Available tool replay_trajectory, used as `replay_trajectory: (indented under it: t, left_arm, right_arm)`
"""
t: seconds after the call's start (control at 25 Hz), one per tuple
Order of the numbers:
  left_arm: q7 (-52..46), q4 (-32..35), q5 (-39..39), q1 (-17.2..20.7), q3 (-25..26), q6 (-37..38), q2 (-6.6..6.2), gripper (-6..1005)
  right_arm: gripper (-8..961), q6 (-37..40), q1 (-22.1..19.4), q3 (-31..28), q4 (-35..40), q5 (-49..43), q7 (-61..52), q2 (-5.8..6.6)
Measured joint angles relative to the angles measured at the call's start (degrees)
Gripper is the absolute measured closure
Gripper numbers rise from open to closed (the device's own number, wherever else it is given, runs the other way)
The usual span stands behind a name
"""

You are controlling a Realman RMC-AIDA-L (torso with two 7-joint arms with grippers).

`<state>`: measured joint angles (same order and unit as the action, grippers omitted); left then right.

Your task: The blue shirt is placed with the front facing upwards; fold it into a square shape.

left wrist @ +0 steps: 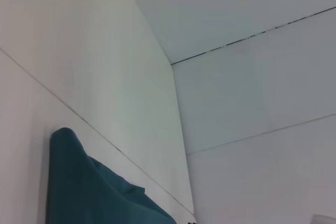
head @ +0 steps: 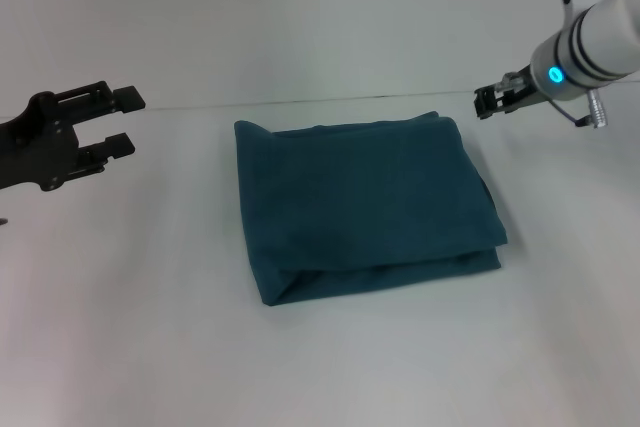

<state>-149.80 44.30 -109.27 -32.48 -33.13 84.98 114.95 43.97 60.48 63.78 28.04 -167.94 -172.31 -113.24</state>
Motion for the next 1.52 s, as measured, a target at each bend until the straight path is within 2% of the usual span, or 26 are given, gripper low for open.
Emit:
replay_trajectory:
  t: [0.2, 0.44, 0.52, 0.64, 0.8, 0.96, 1.16, 1.2, 1.28, 1.36, 1.52]
  left_arm:
    - [0.0, 0.0, 0.1, 0.2, 0.0, 0.3, 0.01, 255]
    - [0.2, 0.0, 0.1, 0.2, 0.0, 0.4, 0.01, 253]
    - [0.5, 0.0, 0.2, 0.3, 0.0, 0.7, -0.12, 253]
    - [1.1, 0.0, 0.1, 0.3, -0.1, 1.6, -0.44, 252]
    - [2.4, 0.3, -0.2, 0.6, -0.1, 4.1, -1.21, 251]
    - [2.9, 0.3, -0.2, 1.5, 0.0, 5.1, -1.65, 250]
    - [6.7, 0.4, -0.4, 2.5, -0.8, 7.8, -1.82, 248]
    - [6.7, 0.4, -0.4, 2.5, -0.8, 7.8, -1.82, 248]
    - [7.3, 0.2, -2.0, 2.4, -2.7, 7.4, -1.21, 247]
    - [7.4, -0.3, -3.5, 1.9, -4.4, 4.6, 0.06, 247]
    - [7.8, -0.3, -6.3, 0.2, -10.3, -5.5, 3.37, 246]
  right_arm:
    - [638, 2.2, -1.0, -4.4, 4.4, 0.3, 0.0, 0.15]
    - [637, 10.4, -1.3, -8.0, 8.6, 2.5, 2.4, 0.09]
    - [636, 14.1, -2.1, -9.5, 9.6, 7.1, 6.7, 0.18]
    - [635, 21.1, -4.9, -13.9, 12.0, 19.9, 16.2, 0.7]
    - [610, 29.8, -9.4, -18.0, 12.9, 35.4, 25.1, 2.5]
    - [561, 35.7, -14.4, -19.2, 13.0, 44.0, 28.5, 3.65]
    - [371, 42.7, -21.0, -23.3, 13.0, 53.0, 35.1, 3.96]
    - [360, 44.4, -22.6, -24.5, 13.0, 54.6, 37.1, 4.02]
    - [338, 47.5, -25.3, -26.5, 13.0, 56.9, 40.7, 4.17]
    - [316, 50.3, -27.6, -28.4, 12.8, 57.8, 43.6, 4.5]
    - [272, 51.7, -31.6, -32.4, 12.4, 58.1, 45.3, 4.78]
